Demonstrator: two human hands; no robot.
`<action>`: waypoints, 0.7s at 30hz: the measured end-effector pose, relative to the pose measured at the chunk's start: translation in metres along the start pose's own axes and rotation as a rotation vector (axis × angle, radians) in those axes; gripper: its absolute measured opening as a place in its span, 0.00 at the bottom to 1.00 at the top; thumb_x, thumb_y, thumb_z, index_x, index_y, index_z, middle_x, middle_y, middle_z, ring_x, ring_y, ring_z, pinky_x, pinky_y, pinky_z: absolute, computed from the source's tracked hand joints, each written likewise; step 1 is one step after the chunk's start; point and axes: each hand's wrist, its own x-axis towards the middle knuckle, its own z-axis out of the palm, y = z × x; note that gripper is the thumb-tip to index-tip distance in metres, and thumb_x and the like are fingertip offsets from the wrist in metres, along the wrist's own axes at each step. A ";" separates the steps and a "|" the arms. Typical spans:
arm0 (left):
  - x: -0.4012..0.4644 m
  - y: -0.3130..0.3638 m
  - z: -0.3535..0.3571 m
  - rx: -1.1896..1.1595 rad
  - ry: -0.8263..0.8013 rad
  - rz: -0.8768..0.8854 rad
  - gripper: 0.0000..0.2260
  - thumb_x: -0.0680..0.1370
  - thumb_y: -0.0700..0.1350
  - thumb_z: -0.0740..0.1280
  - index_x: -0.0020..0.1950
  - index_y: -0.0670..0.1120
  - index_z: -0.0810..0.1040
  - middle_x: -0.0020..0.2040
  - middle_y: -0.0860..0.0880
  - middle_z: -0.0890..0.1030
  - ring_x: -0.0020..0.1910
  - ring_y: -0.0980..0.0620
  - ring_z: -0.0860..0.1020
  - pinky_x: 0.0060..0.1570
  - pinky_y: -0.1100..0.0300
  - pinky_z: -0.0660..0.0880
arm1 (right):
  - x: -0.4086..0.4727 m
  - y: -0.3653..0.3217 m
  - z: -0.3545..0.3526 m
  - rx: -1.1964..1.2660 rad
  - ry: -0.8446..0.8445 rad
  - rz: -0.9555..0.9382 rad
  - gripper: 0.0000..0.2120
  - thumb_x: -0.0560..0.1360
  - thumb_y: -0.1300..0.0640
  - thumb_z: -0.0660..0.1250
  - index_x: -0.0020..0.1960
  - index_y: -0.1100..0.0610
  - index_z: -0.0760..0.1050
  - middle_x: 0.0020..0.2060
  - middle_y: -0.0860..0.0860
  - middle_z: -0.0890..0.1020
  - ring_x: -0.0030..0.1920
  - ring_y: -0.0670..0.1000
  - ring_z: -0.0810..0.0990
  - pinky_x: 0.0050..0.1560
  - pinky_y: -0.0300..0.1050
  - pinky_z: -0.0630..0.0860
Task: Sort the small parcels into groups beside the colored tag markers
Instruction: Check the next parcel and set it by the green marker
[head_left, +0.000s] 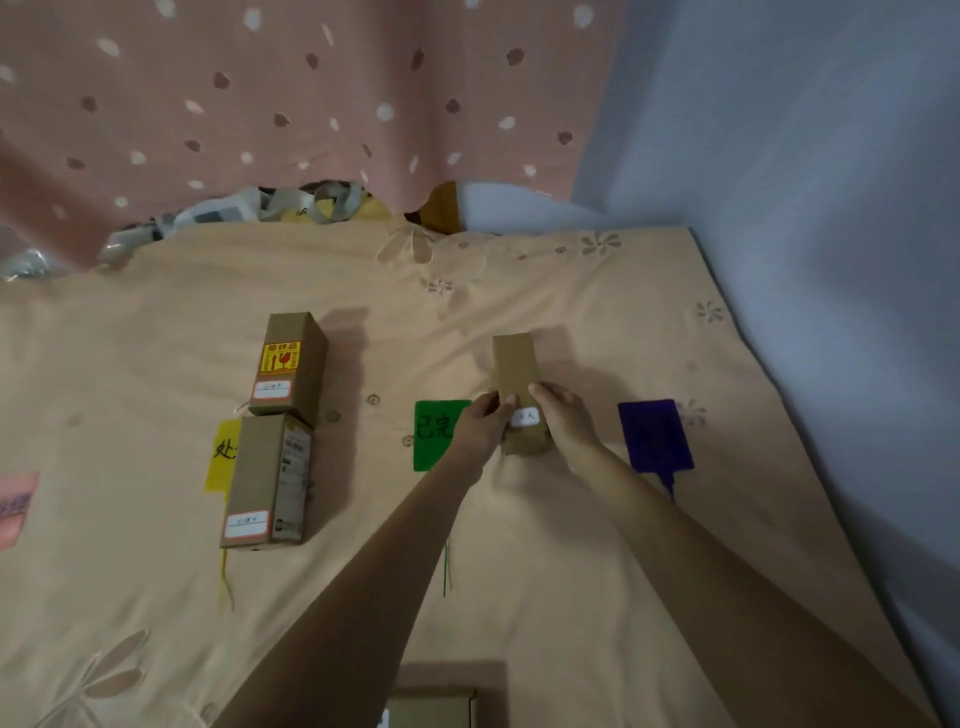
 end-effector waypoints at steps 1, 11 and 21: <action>0.004 -0.001 0.001 0.008 0.010 0.014 0.05 0.80 0.45 0.64 0.50 0.46 0.79 0.47 0.46 0.81 0.44 0.48 0.79 0.45 0.55 0.76 | 0.004 0.001 0.001 0.009 0.004 -0.007 0.10 0.78 0.49 0.63 0.56 0.51 0.79 0.48 0.54 0.83 0.49 0.55 0.82 0.51 0.50 0.77; 0.026 0.002 0.003 0.102 0.060 0.056 0.17 0.81 0.49 0.62 0.64 0.38 0.77 0.58 0.33 0.80 0.40 0.42 0.80 0.24 0.69 0.71 | 0.025 -0.007 0.005 -0.007 -0.006 0.014 0.14 0.78 0.48 0.61 0.58 0.52 0.78 0.51 0.55 0.84 0.53 0.58 0.82 0.57 0.55 0.77; 0.015 0.012 -0.002 0.122 0.060 0.039 0.20 0.80 0.49 0.63 0.65 0.36 0.73 0.47 0.41 0.79 0.36 0.54 0.75 0.24 0.71 0.69 | 0.012 -0.015 0.000 -0.041 0.007 0.046 0.19 0.78 0.44 0.60 0.63 0.54 0.75 0.54 0.54 0.82 0.54 0.55 0.80 0.54 0.52 0.77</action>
